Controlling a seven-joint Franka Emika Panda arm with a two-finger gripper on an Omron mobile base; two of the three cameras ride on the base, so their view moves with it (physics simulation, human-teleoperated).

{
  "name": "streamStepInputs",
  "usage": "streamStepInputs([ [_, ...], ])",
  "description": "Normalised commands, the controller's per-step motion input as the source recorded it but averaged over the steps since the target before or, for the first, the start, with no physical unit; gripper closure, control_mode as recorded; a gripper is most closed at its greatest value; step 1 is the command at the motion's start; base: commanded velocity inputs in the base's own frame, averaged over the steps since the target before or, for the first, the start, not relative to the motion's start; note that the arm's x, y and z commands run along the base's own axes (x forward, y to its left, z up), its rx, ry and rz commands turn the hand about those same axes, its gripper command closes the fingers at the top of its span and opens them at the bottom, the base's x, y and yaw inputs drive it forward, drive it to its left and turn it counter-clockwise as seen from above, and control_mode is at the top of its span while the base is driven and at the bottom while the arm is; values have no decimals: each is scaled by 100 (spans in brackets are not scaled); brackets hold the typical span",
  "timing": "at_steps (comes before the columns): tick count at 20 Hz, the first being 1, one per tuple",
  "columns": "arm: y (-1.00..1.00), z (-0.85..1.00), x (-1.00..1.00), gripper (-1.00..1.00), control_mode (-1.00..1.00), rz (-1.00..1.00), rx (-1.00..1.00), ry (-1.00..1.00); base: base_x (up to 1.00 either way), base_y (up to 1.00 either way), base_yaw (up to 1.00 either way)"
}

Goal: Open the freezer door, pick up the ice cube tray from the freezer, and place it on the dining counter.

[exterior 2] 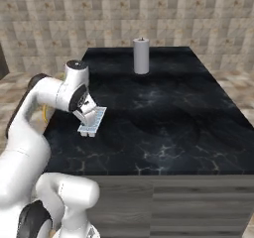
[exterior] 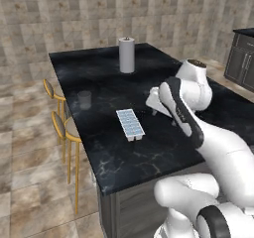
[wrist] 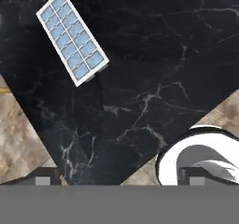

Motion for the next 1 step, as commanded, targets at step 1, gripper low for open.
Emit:
streamStepInputs([
  [1,-40,42,-100,-100,-100,15,-6,-13,0,0,0],
])
